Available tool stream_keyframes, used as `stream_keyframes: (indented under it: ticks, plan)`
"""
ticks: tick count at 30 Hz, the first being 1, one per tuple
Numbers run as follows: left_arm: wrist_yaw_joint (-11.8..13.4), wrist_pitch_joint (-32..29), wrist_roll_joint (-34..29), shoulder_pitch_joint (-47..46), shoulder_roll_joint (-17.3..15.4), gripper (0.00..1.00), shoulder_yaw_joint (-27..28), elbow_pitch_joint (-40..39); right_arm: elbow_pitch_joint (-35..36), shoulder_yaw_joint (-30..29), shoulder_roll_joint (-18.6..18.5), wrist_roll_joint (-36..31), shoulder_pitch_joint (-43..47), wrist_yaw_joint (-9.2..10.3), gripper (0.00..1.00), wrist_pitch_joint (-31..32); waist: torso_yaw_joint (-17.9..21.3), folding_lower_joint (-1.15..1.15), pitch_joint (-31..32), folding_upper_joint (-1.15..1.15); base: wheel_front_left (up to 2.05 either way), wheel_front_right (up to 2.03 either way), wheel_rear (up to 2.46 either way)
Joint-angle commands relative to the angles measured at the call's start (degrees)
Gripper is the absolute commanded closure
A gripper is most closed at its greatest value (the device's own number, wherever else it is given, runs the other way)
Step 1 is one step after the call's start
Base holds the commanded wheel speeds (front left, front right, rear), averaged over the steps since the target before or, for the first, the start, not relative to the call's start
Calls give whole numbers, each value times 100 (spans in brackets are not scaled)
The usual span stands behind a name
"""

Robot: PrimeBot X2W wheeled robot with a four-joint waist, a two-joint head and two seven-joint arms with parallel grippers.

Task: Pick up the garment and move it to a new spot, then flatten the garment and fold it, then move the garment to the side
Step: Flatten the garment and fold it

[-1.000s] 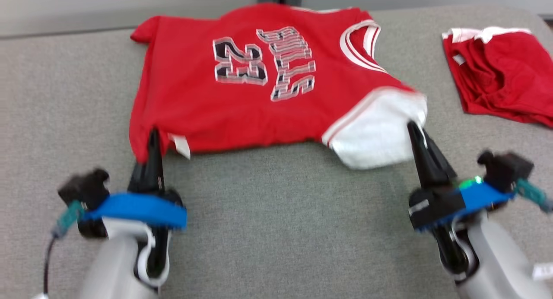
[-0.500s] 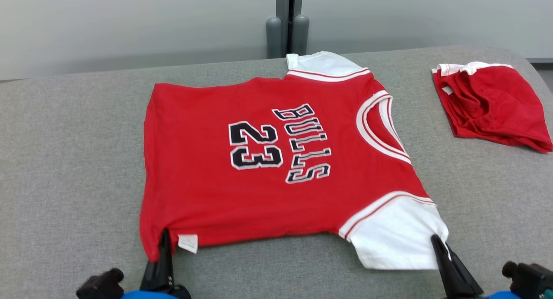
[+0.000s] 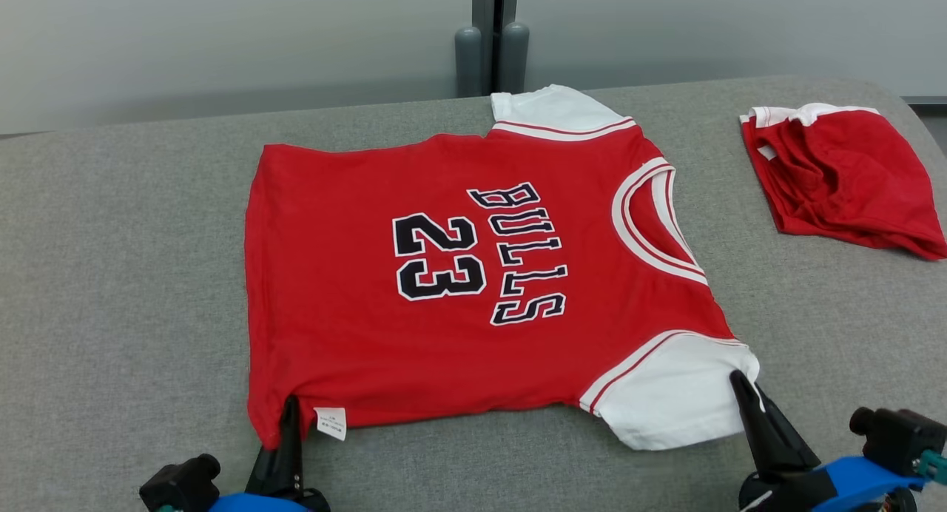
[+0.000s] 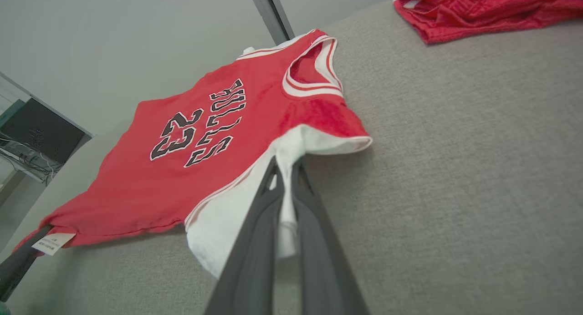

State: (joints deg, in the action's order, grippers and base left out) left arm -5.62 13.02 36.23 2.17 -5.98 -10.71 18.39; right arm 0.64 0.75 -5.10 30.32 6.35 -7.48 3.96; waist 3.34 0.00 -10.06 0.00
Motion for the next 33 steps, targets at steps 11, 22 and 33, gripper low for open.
stream_keyframes:
  ticks: [11,22,33]
  plan:
    - [-37,-311,-46,-518,-179,100,-155,27,-870,301,-276,-46,-1270,-3,100,126,10,0,-108,0,0,0,0]
    - [-76,-479,14,-1016,-298,100,-204,175,-2195,619,-415,50,-2738,-3,100,40,-43,0,-288,0,0,0,0]
    - [-105,-616,126,-1449,-354,100,-238,272,-3568,985,-505,182,-4034,-3,100,-262,-92,0,-463,0,0,0,0]
